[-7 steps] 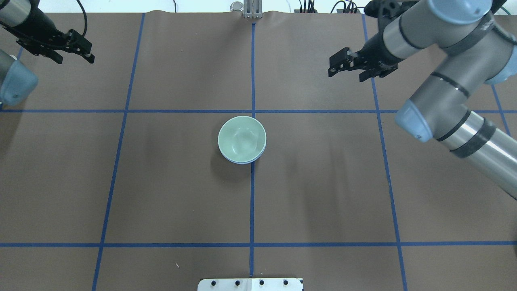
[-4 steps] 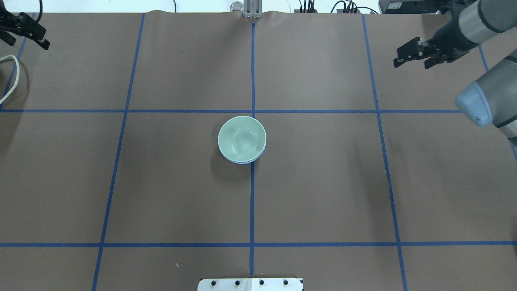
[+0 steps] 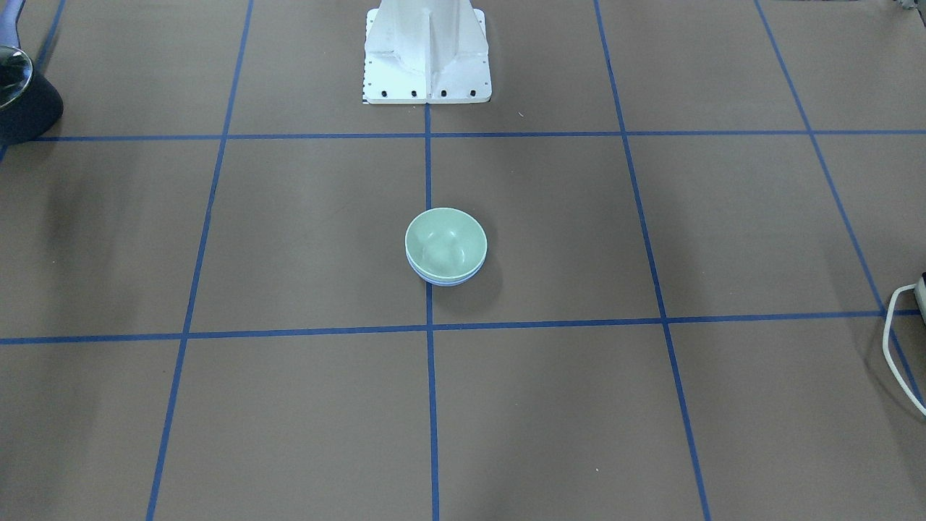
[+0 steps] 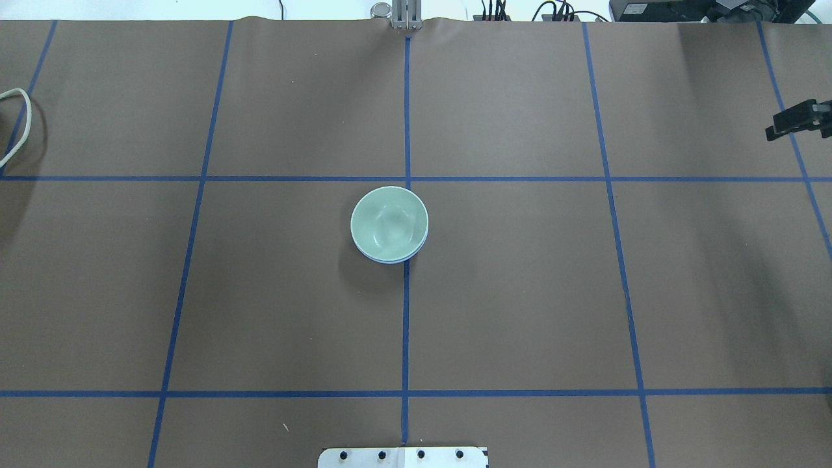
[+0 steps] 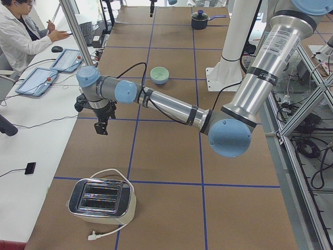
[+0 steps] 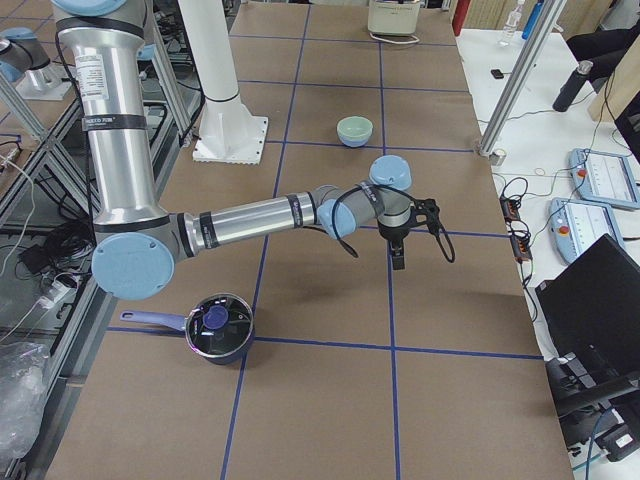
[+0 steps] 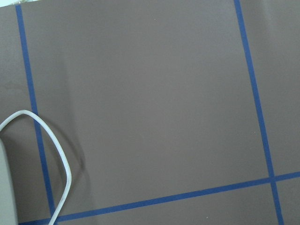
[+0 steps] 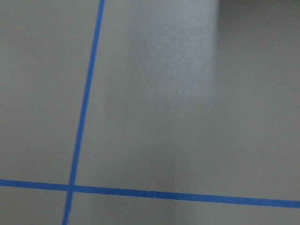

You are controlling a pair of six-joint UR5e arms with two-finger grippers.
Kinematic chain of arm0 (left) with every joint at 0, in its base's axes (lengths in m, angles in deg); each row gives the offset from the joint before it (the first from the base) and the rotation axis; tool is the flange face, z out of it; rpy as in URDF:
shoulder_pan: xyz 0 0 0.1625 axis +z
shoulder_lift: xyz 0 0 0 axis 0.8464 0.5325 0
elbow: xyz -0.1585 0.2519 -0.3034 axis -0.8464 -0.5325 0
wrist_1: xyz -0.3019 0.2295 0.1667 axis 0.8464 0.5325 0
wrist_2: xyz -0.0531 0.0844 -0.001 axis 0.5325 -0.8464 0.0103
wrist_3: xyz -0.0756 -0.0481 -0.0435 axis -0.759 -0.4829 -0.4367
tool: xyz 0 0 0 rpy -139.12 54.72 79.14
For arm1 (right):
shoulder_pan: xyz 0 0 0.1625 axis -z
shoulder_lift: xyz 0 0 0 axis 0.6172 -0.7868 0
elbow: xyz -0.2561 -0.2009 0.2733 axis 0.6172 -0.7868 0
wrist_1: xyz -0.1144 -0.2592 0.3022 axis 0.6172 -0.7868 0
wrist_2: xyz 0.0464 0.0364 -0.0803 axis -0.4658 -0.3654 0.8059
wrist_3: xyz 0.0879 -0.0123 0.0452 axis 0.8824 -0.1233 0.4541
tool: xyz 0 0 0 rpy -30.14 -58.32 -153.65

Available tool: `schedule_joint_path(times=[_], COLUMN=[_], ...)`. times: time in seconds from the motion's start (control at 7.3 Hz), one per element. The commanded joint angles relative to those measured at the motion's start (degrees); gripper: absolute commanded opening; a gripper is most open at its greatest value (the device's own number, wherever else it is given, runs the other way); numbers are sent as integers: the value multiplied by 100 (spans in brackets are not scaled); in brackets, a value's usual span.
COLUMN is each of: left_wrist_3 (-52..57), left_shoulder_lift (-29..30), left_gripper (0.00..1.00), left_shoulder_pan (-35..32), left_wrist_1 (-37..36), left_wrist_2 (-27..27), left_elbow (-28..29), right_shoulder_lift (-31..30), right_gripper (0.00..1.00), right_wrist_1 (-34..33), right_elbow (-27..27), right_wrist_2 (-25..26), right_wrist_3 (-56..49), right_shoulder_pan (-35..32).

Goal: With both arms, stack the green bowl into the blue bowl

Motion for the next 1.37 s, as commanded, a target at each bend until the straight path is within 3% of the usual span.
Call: schedule_joint_path(times=[0.0,0.27,1.23], left_wrist_3=[796,974,974], left_shoulder_lift=[-429,-642,-1152], left_gripper=[100,100,100], left_shoulder_pan=[-499,-667,-712], left_wrist_1=[-326,-326,-291], left_wrist_2=[-18,-44,-27], left_elbow=[-24,-24,-50], right_shoulder_lift=[-220,-228,-474], right_gripper=[100,100,100], right_wrist_1=[-1424,-2250,-2261], right_elbow=[337,542,498], right_wrist_2=[74,57,-13], right_wrist_3=[-620,-1811,-1860], right_shoulder_pan=[-580,-1046,-1092])
